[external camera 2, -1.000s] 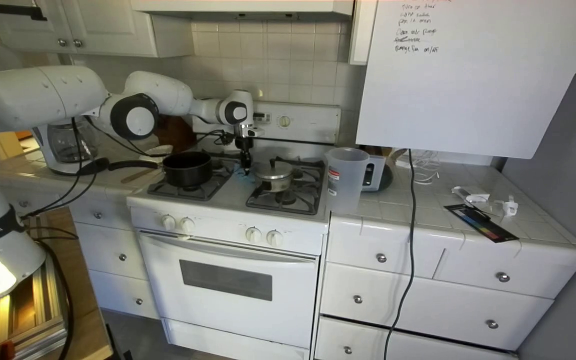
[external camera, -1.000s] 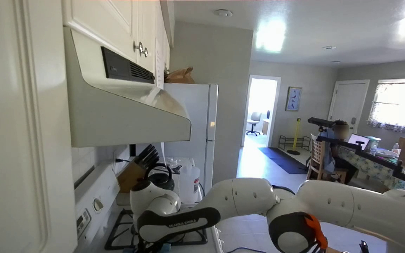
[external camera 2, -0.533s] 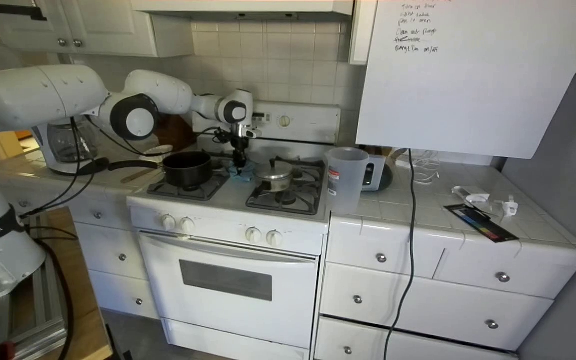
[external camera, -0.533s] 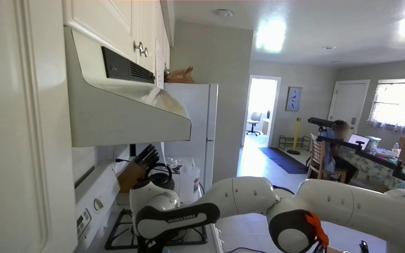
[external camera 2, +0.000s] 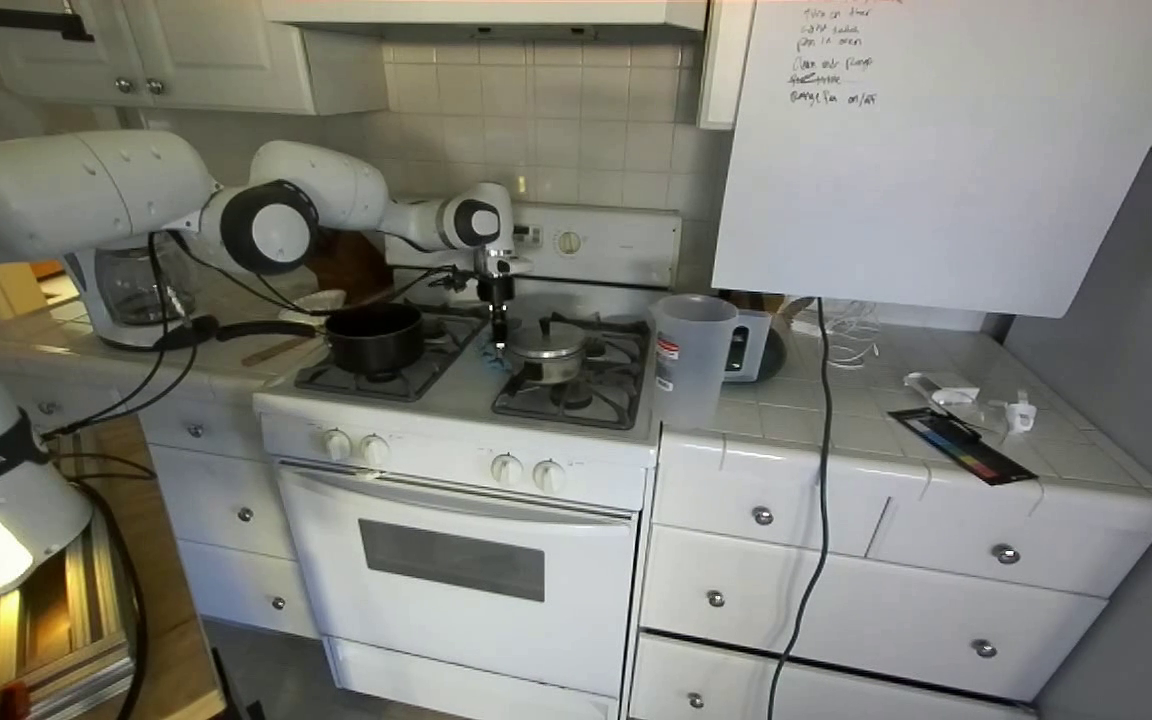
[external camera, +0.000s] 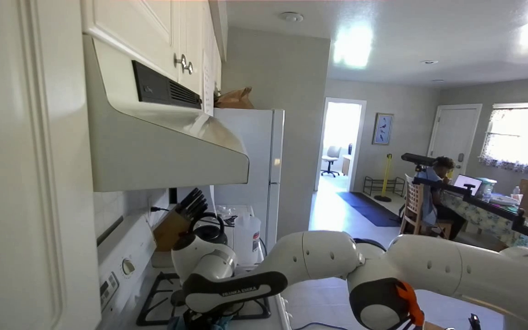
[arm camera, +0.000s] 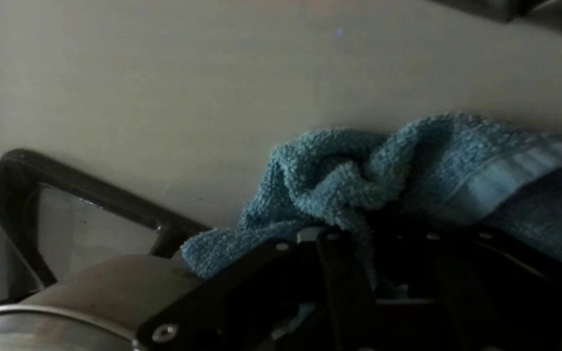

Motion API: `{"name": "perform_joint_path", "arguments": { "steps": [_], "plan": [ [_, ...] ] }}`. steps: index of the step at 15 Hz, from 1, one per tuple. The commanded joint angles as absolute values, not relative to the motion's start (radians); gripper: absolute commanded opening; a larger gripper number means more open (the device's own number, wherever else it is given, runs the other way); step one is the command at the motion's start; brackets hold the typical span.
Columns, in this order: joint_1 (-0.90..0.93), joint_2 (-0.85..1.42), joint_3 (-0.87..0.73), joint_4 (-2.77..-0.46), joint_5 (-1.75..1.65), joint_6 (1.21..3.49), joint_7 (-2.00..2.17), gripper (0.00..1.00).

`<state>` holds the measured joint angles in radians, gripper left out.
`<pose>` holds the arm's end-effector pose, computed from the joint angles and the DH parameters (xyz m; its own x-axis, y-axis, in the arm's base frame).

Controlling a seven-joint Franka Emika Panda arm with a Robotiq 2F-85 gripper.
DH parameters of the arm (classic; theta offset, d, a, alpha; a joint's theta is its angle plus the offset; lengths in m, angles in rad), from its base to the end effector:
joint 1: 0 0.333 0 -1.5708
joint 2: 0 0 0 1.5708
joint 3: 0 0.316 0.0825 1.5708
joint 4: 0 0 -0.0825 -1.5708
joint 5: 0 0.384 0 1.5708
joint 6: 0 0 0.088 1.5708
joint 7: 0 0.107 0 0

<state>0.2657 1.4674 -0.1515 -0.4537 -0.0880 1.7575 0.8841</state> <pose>0.7675 0.1535 0.1143 0.8159 -0.5733 0.0755 -0.5699 -0.7752 0.2726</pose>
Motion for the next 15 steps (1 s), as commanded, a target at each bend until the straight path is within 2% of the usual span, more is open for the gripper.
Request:
{"name": "perform_joint_path", "arguments": {
  "steps": [1,6,9,15],
  "plan": [
    [0.312,1.500,-0.226,-0.427,-0.193,1.775,0.961,0.03],
    [0.346,1.498,-0.206,-0.437,-0.204,1.915,0.893,0.03],
    [0.343,1.490,-0.138,-0.441,-0.173,2.005,0.780,0.03],
    [0.300,1.455,0.026,-0.466,-0.021,1.975,0.575,0.03]
  ]
}}
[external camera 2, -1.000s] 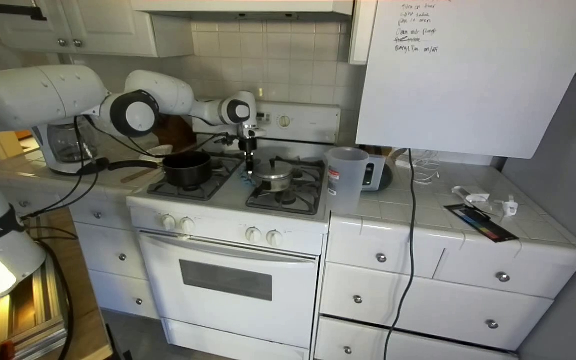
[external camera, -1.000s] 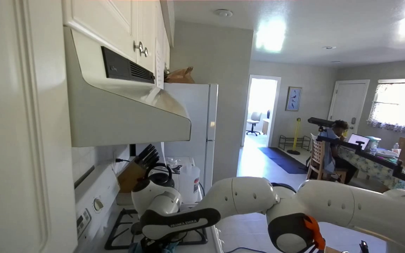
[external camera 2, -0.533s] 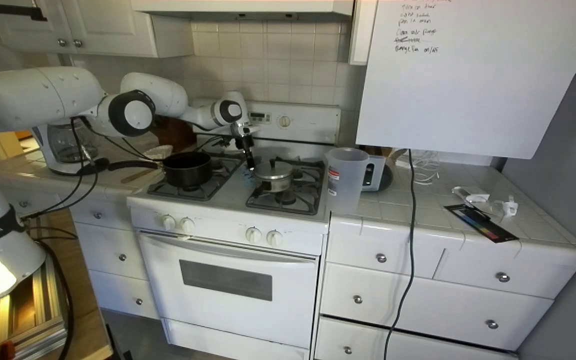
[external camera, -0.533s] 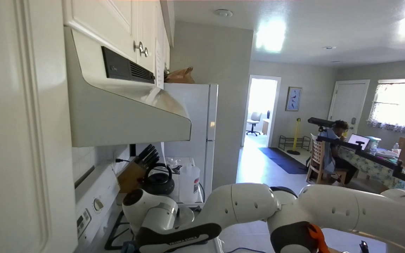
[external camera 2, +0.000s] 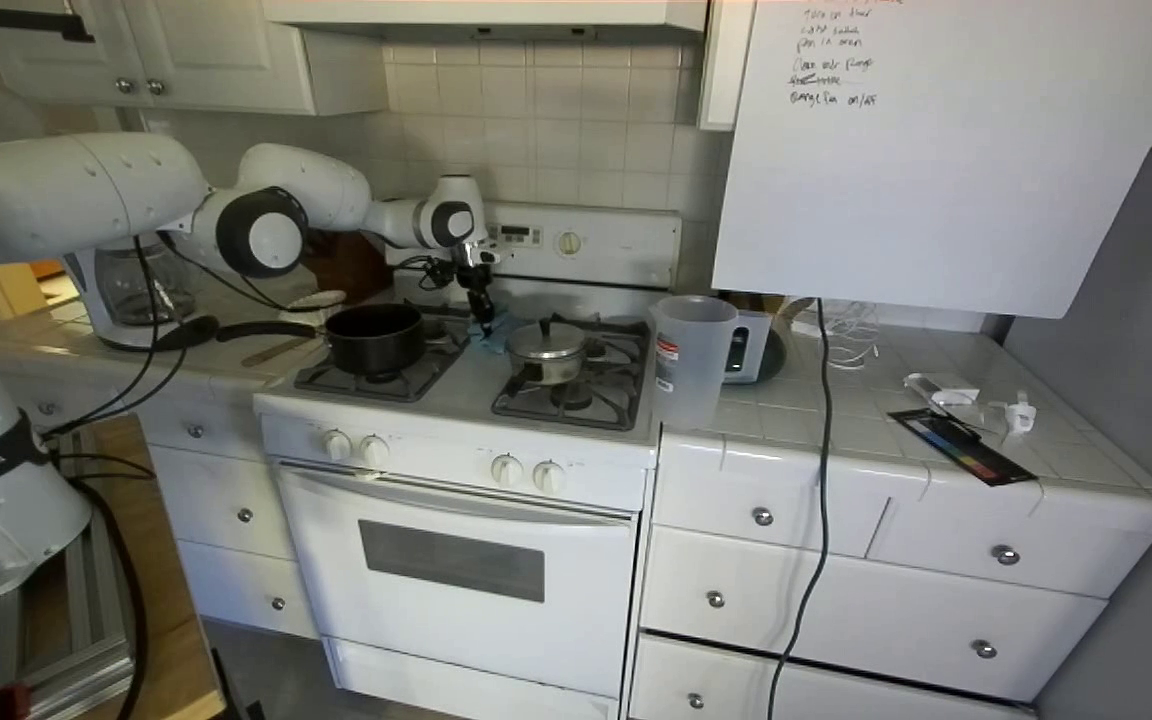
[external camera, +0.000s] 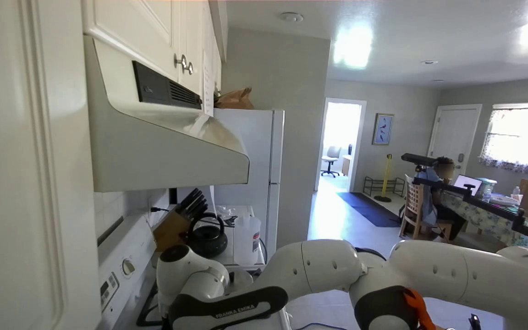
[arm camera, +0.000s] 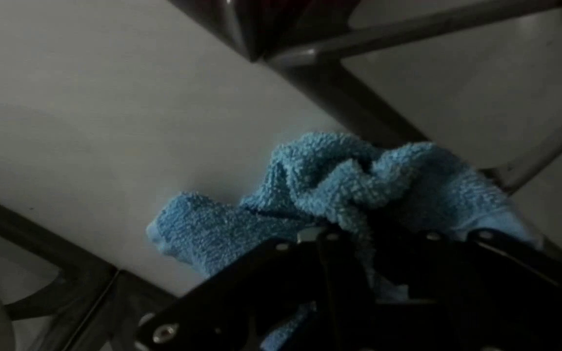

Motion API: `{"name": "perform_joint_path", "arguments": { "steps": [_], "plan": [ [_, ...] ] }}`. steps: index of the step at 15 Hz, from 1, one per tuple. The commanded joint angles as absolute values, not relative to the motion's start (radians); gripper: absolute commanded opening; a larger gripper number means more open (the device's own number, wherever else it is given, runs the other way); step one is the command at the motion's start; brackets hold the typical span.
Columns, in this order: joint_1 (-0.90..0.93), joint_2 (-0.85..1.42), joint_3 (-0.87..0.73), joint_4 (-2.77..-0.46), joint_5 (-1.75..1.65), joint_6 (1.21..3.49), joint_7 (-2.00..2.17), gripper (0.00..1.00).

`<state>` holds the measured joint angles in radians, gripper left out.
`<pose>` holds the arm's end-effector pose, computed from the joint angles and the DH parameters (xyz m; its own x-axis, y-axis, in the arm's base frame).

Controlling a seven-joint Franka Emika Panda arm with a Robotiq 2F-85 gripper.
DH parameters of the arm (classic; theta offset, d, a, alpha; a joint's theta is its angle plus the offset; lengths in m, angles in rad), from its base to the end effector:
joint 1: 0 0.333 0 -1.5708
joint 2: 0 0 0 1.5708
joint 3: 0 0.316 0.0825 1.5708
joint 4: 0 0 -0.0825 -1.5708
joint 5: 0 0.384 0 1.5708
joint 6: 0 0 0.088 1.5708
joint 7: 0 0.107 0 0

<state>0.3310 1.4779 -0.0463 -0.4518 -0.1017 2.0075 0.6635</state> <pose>0.7693 0.2441 0.1236 0.9480 -0.2836 0.1448 -0.2952 -0.9532 0.0655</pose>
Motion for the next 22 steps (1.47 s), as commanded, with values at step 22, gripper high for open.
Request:
{"name": "perform_joint_path", "arguments": {
  "steps": [22],
  "plan": [
    [0.278,1.453,-0.103,-0.440,-0.122,1.852,0.783,0.03]
  ]
}}
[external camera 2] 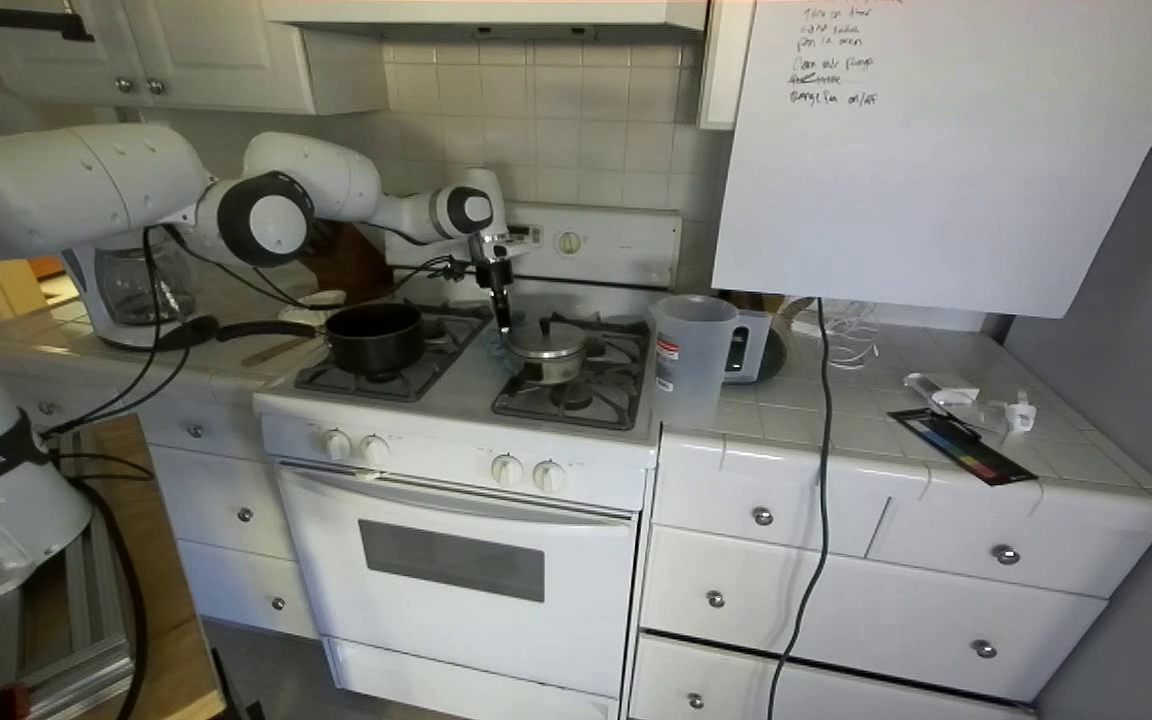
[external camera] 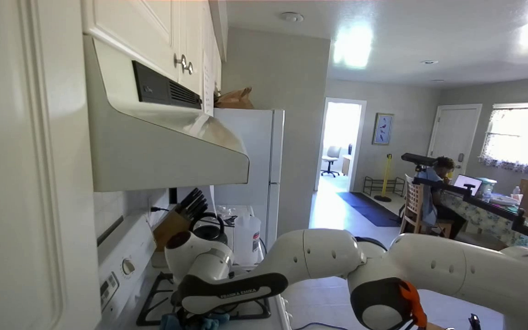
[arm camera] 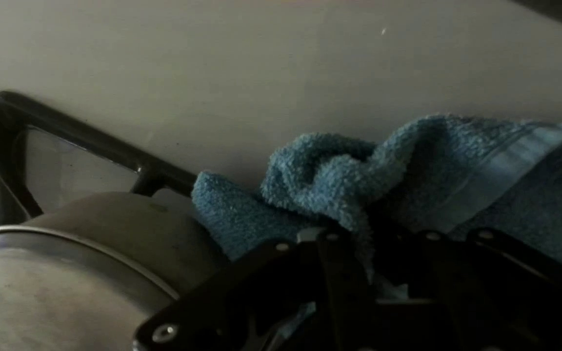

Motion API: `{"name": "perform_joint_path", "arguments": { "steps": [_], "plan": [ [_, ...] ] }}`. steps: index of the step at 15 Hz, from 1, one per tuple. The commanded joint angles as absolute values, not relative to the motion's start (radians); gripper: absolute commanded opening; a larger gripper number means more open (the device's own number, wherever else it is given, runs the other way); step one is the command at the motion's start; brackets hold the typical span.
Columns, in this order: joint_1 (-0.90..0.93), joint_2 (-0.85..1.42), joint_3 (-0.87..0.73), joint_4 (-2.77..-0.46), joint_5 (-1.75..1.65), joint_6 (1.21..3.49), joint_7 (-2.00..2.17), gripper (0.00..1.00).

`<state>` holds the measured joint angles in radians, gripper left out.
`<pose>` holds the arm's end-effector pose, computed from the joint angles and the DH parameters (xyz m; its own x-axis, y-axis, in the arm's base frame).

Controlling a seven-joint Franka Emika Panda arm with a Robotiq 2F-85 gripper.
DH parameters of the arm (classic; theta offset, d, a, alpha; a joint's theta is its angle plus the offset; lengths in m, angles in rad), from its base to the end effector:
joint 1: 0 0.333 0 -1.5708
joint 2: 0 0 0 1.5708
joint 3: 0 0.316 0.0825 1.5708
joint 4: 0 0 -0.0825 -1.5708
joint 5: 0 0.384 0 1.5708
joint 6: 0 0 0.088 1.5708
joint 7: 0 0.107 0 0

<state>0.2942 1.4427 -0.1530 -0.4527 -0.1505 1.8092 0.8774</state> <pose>0.7750 0.1744 0.1393 0.8432 -0.5118 0.1646 -0.5376 -0.8035 0.2557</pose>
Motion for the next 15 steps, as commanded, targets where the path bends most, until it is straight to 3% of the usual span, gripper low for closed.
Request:
{"name": "perform_joint_path", "arguments": {
  "steps": [1,12,13,14,15],
  "plan": [
    [0.271,1.454,-0.080,-0.440,-0.107,1.865,0.732,0.03],
    [0.266,1.416,-0.038,-0.471,-0.107,1.727,0.186,0.03],
    [0.268,1.412,-0.047,-0.473,-0.118,1.702,0.142,0.37],
    [0.270,1.408,-0.053,-0.471,-0.130,1.683,0.096,0.38],
    [0.278,1.407,-0.070,-0.468,-0.151,1.671,0.073,0.45]
  ]
}}
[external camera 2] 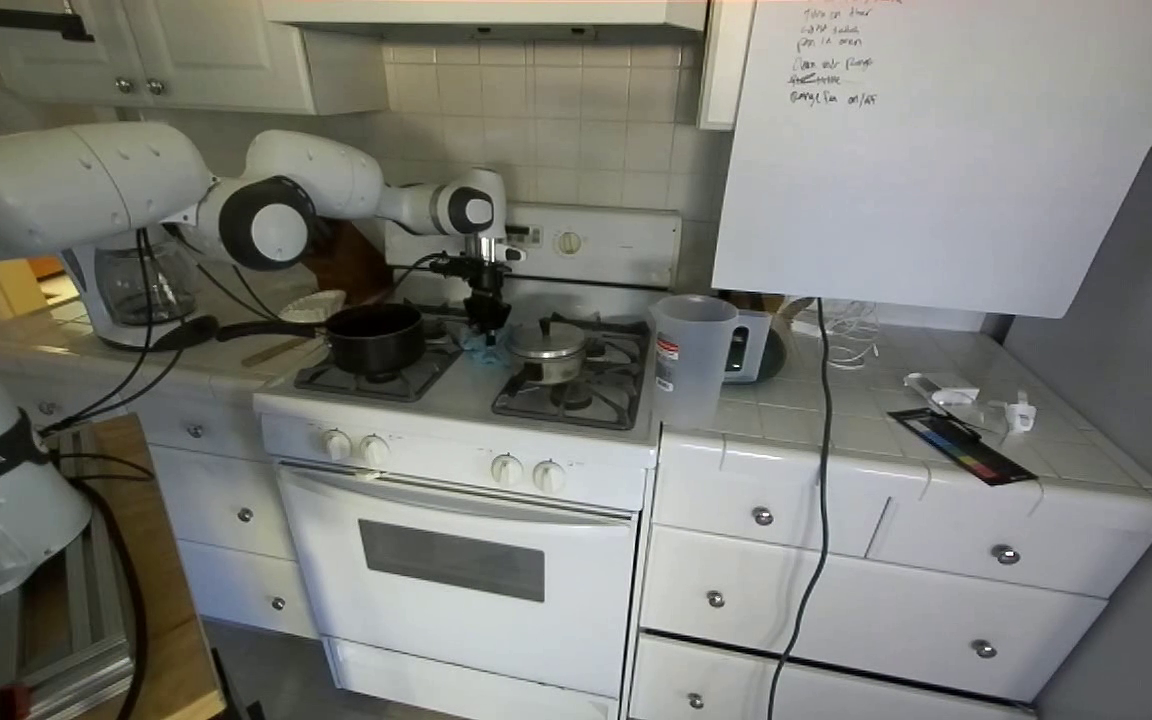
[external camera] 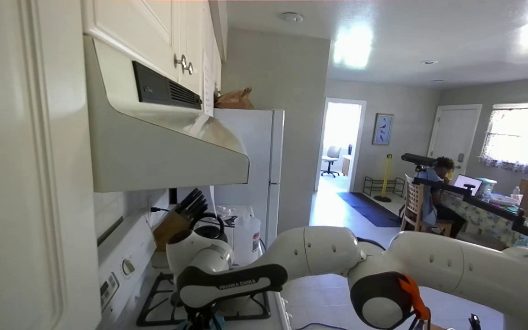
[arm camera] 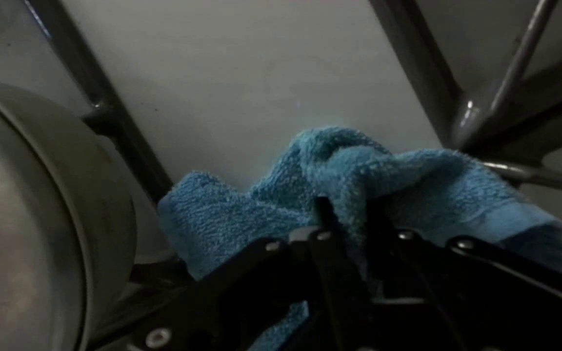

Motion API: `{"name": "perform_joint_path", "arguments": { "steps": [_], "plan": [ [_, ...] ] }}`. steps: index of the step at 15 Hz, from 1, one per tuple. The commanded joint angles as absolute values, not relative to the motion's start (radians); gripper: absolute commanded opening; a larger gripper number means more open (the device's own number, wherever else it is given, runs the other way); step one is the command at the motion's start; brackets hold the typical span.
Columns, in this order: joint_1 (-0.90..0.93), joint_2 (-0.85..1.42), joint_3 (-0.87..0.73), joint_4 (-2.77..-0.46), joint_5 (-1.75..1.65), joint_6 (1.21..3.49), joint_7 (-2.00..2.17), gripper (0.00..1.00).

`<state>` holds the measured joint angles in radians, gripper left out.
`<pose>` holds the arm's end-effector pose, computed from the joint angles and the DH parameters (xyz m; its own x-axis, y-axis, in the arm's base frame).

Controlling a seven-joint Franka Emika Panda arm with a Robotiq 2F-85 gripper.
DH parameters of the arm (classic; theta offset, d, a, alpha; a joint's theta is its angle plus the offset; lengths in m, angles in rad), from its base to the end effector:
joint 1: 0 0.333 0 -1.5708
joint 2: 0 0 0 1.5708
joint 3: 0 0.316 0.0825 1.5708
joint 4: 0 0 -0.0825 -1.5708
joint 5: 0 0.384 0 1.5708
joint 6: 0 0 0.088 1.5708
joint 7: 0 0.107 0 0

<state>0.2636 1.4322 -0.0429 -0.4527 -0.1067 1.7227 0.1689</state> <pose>0.7636 0.1824 0.1362 0.9859 0.0972 -0.1363 0.1198 -0.9783 0.1687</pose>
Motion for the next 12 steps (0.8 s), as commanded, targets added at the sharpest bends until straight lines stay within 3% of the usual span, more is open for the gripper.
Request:
{"name": "perform_joint_path", "arguments": {
  "steps": [1,8,12],
  "plan": [
    [0.284,1.407,-0.082,-0.463,-0.169,1.671,0.048,0.51],
    [0.316,1.387,-0.079,-0.452,-0.200,1.738,-0.077,0.99],
    [0.325,1.369,-0.050,-0.453,-0.159,1.722,0.010,1.00]
  ]
}}
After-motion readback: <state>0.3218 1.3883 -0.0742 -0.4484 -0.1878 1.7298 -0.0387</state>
